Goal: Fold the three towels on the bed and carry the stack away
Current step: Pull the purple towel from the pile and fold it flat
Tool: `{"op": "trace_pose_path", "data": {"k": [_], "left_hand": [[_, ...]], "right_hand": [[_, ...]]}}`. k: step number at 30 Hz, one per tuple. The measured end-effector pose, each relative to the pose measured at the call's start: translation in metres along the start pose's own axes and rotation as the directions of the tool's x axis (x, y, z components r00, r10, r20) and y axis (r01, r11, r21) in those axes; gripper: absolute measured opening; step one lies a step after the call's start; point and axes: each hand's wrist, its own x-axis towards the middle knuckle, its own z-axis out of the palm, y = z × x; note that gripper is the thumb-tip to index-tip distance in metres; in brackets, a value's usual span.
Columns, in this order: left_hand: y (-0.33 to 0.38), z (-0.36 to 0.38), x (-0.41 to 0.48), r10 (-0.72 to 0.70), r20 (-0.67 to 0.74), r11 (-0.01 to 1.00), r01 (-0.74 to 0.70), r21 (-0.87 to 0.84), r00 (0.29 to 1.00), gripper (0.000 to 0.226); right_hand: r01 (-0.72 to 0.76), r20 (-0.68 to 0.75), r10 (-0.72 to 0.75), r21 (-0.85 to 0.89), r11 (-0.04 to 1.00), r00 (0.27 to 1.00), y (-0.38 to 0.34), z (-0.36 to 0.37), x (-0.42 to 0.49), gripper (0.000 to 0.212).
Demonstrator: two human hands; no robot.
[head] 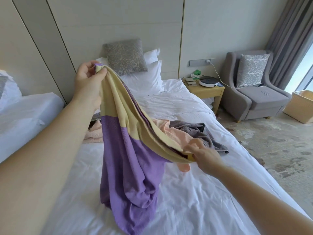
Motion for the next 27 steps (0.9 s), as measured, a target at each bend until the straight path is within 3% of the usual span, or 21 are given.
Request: {"op": "trace_pose_path", "data": {"k": [2, 6, 8, 12, 15, 18, 22, 24, 27], "left_hand": [[0.006, 0.000, -0.002, 0.004, 0.052, 1.000, -0.004, -0.004, 0.999, 0.023], [0.020, 0.000, -0.005, 0.022, 0.123, 1.000, -0.022, 0.000, 0.992, 0.023], [0.026, 0.003, -0.007, 0.036, 0.146, 0.999, -0.038, 0.007, 0.989, 0.023], [0.036, 0.010, -0.009, 0.055, 0.179, 0.998, -0.056, 0.002, 0.982, 0.023], [0.040, 0.012, -0.011, 0.062, 0.196, 0.998, -0.063, 0.000, 0.979, 0.023], [0.044, 0.011, -0.012, 0.070, 0.222, 0.997, -0.072, 0.003, 0.973, 0.023], [0.047, 0.008, -0.012, 0.072, 0.245, 0.997, -0.072, -0.009, 0.967, 0.023], [0.048, 0.007, -0.014, 0.071, 0.243, 0.997, -0.070, -0.016, 0.967, 0.023], [0.049, 0.008, -0.017, 0.064, 0.246, 0.998, -0.059, -0.026, 0.967, 0.023]], "right_hand": [[0.000, -0.044, 0.001, 0.014, 1.000, 0.999, -0.008, 0.002, 0.003, 0.050], [0.119, -0.264, -0.118, -0.012, 0.993, 0.957, -0.027, -0.006, 0.009, 0.028], [0.206, -0.293, -0.196, 0.002, 0.979, 0.936, -0.040, -0.003, 0.015, 0.027], [0.207, -0.102, -0.188, 0.225, 0.952, 0.977, -0.066, 0.011, 0.032, 0.030], [0.171, 0.040, -0.185, 0.243, 0.955, 0.982, -0.077, 0.022, 0.044, 0.036], [0.140, 0.026, -0.151, 0.245, 0.960, 0.988, -0.086, 0.030, 0.053, 0.038], [-0.007, -0.118, 0.051, 0.346, 0.938, 0.992, -0.086, 0.035, 0.061, 0.038], [-0.022, -0.150, 0.085, 0.383, 0.924, 0.985, -0.080, 0.040, 0.062, 0.051], [-0.018, -0.068, 0.056, 0.463, 0.886, 0.996, -0.074, 0.044, 0.063, 0.084]]}}
